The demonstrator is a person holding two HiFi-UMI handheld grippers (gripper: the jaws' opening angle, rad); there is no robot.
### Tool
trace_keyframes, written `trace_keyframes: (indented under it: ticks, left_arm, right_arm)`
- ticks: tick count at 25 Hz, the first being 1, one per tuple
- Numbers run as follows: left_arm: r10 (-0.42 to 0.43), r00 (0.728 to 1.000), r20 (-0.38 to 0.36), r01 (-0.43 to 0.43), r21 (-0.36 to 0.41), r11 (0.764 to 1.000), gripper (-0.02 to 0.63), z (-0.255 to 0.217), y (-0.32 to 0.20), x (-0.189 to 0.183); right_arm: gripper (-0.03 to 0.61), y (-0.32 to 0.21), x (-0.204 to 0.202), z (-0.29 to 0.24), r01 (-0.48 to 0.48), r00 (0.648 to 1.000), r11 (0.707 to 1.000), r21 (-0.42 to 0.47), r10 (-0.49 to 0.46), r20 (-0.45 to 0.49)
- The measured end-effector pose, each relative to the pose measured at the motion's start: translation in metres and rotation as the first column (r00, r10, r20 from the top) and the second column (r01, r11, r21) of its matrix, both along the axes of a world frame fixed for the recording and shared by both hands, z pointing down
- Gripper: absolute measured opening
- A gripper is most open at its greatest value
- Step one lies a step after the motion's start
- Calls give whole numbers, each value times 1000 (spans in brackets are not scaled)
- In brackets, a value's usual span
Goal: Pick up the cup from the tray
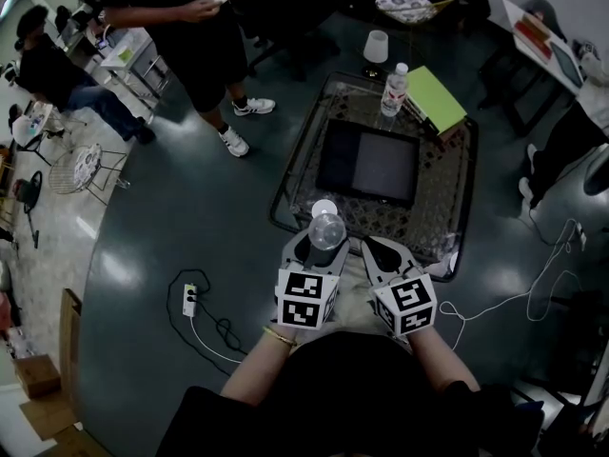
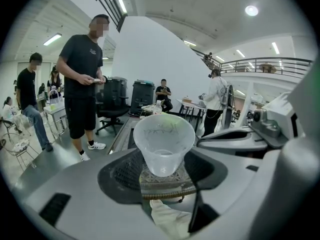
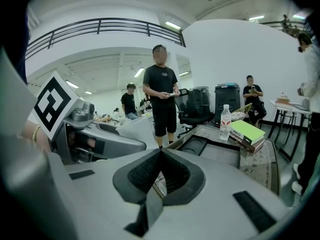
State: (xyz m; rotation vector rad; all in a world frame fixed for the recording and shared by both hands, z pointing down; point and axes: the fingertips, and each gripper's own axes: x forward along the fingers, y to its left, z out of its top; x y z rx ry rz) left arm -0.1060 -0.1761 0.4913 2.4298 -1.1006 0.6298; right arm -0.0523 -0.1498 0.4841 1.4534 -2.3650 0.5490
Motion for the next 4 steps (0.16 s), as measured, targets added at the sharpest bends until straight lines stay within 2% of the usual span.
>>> trace_keyframes:
  ticks: [4]
  left_arm:
    - [2,1000,2,-2,1,1000,268,-1,3,-1]
  right_arm:
    - [11,3,-2,-2,-2,1000,1000,5,2,-2]
